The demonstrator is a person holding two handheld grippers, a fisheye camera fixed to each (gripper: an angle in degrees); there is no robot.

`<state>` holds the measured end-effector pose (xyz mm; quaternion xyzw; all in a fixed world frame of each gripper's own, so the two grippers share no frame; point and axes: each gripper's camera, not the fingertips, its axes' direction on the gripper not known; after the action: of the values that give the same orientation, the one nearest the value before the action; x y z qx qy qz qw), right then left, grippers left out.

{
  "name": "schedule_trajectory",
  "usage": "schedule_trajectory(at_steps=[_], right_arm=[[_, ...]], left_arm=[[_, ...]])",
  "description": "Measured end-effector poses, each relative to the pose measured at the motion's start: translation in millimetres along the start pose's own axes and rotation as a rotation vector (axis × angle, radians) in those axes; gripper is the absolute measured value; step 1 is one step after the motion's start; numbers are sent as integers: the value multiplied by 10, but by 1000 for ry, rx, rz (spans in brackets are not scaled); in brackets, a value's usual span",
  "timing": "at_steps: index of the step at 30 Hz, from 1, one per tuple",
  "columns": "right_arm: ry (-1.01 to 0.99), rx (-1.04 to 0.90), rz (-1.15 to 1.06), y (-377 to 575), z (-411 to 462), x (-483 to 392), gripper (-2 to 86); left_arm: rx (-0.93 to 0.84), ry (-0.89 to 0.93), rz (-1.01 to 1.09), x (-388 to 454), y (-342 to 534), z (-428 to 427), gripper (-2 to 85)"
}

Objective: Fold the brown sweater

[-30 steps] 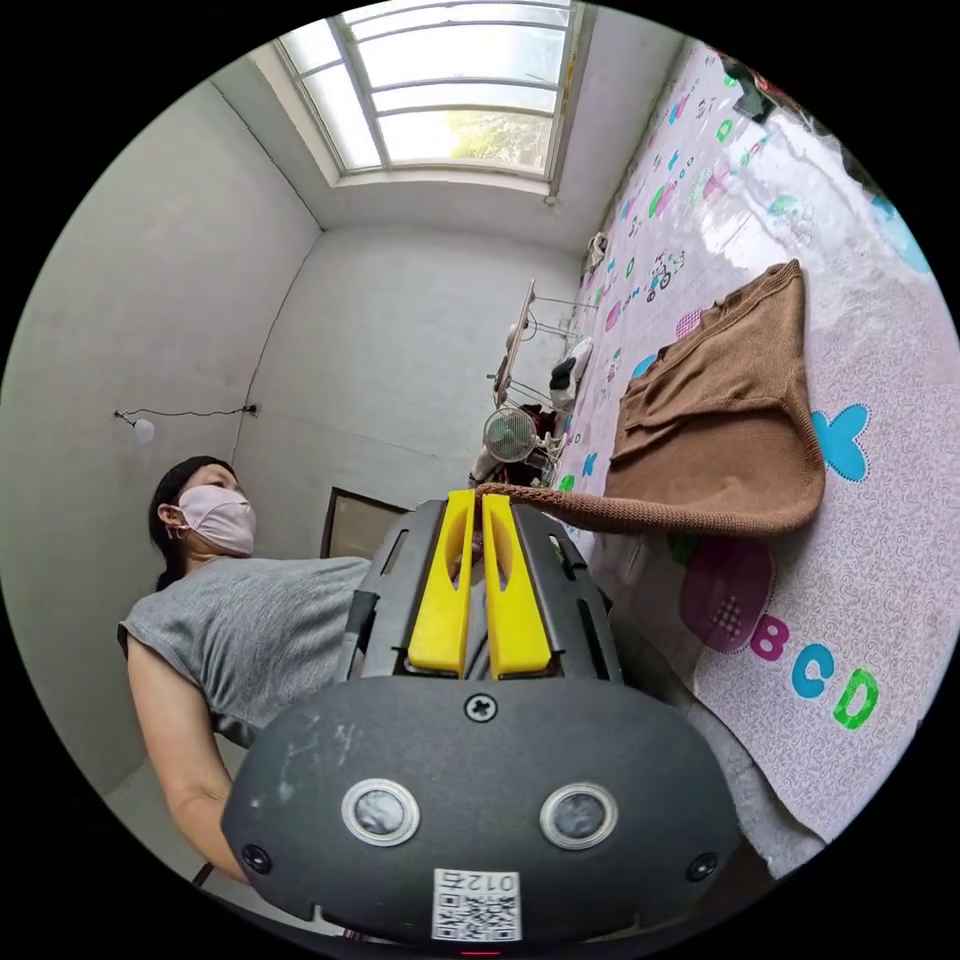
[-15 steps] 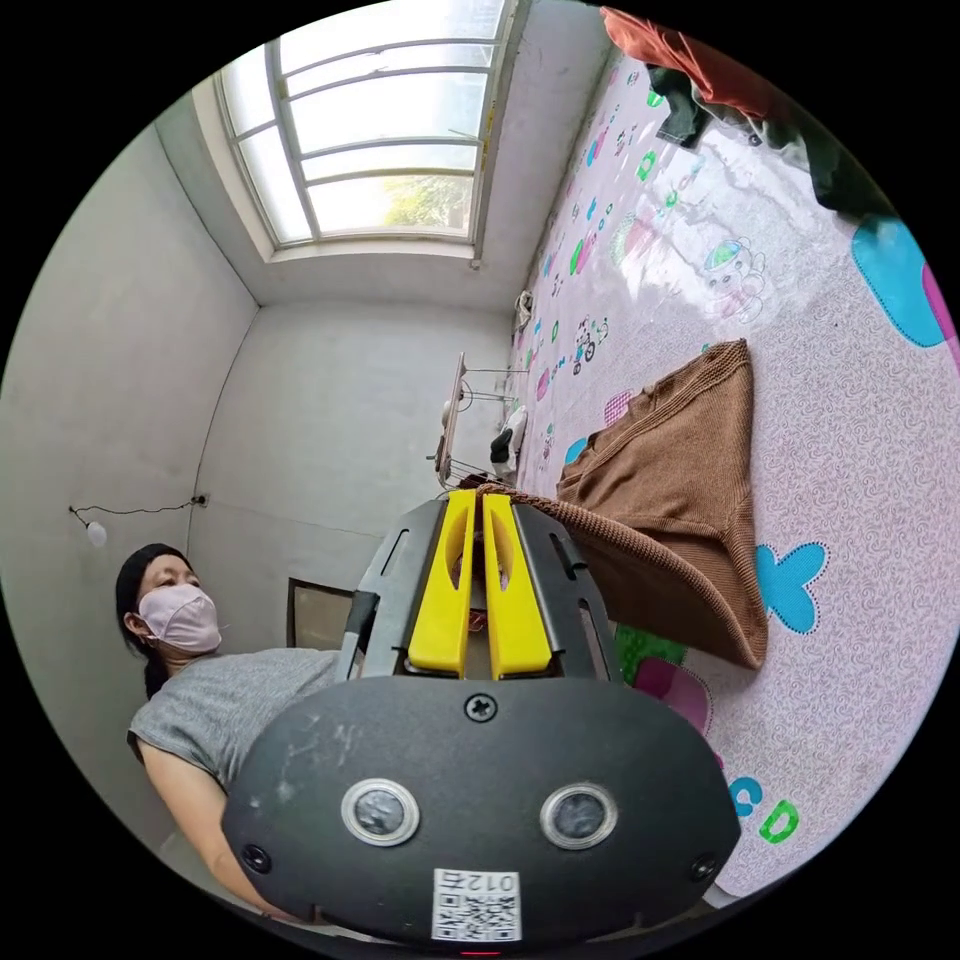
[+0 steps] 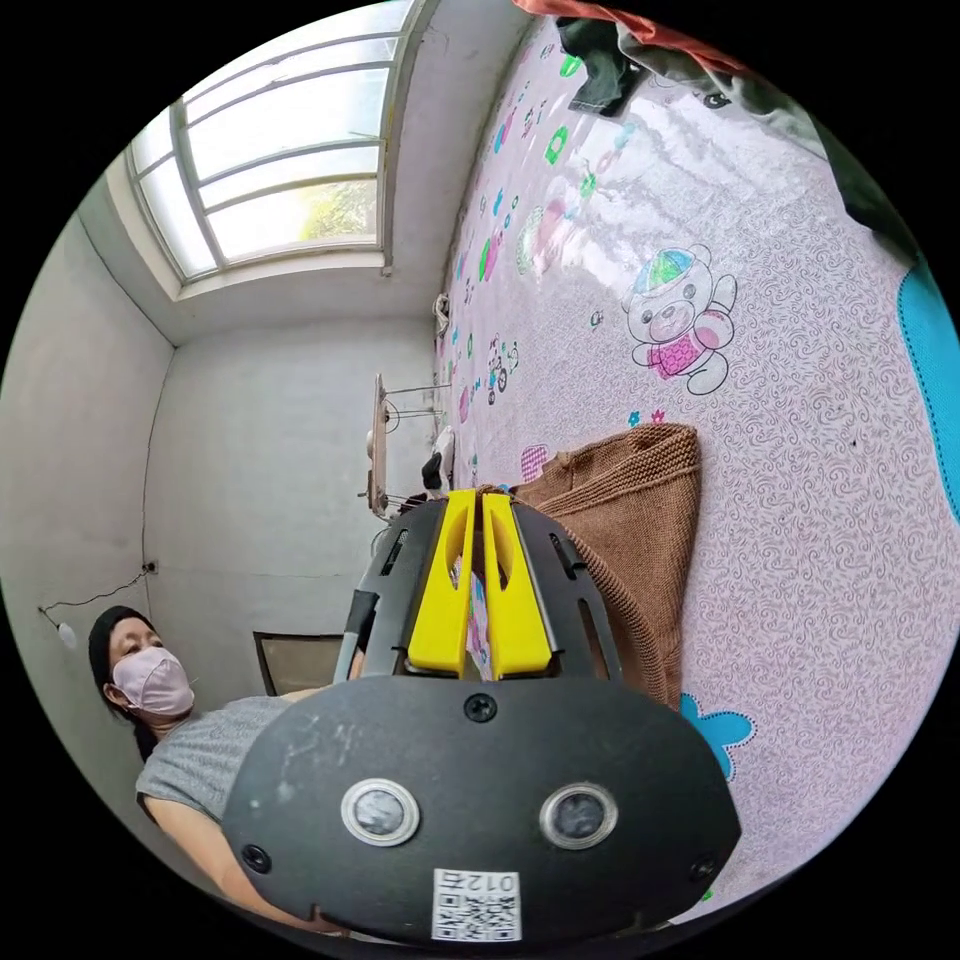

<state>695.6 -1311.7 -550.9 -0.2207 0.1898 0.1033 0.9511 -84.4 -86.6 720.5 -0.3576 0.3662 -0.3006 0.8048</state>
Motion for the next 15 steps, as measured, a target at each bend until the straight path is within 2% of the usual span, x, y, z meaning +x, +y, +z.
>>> schedule_trajectory(at_steps=[15], right_arm=[[144,3,126,-1119,-97,306,-6]], left_arm=[[-32,-93,-126,-42,-955,502,0]])
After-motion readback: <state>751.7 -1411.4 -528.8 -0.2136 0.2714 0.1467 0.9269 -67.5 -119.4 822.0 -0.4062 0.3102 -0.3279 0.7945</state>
